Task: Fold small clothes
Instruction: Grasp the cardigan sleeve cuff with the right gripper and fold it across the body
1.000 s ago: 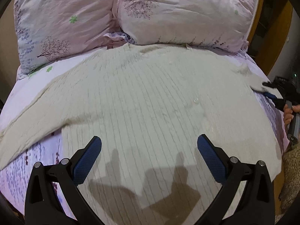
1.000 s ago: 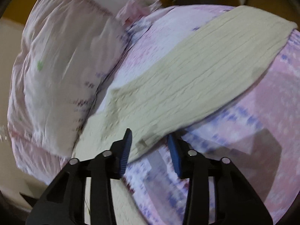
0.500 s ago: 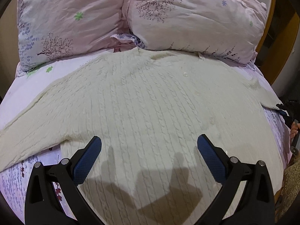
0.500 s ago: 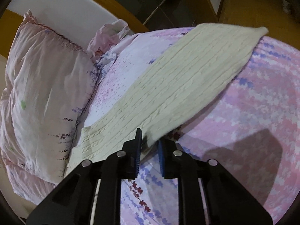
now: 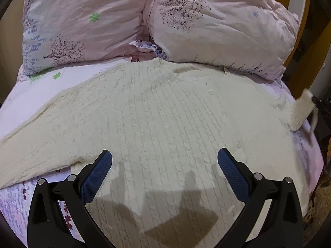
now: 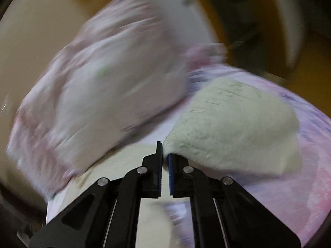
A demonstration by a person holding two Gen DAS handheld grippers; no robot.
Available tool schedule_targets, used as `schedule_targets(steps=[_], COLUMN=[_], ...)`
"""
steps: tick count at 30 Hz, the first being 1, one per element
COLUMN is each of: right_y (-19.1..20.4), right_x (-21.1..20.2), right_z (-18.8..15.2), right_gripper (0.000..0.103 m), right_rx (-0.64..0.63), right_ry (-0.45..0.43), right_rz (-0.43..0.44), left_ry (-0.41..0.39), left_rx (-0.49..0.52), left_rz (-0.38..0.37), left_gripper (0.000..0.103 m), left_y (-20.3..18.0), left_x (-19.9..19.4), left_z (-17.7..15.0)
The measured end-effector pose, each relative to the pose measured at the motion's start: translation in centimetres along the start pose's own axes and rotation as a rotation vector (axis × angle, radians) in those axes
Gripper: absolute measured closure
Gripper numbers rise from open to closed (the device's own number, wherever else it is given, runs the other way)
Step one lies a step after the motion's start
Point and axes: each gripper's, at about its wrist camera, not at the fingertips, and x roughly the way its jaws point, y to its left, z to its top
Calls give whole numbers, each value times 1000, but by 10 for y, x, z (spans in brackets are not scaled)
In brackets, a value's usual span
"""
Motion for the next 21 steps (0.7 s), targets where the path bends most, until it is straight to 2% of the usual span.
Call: schedule_targets(steps=[2,5,7,9,12,13,14,16,21], right_y=[38,77,87,87,78,72,65,50,7], right_x=[13,44,69,84,89,86,81,74,66], right_z=[-21,-63,-88,-102,-105,-103,-101,-95,-79], right_gripper=[98,98,98,93,72,59,54,54,54], right_rx=[-87,-162,-166,-150,-80,-41,-15,40,220], right_ry=[81,246,352,407,436,428,414,381,300], right_rz=[93,184,202,189,202,213,215,209,155], left_ry=[-5,-17,-25,-30,-36,-37,-36,-27,-30], left_rx=[-26,-48,-55,-52,-47,-46,-47,-57,-76], left_rz=[-21,-48,-57,-55,-52,-51,-52,-59,-146], left_gripper=[1,1,1,1,1,1,1,1,1], left_y=[2,2,2,2,2,2,3,4,8], left_x=[0,-2,-3,-5,-6,-6,-6,-5,-7], left_z=[1,0,0,0,1,1,2,3,1])
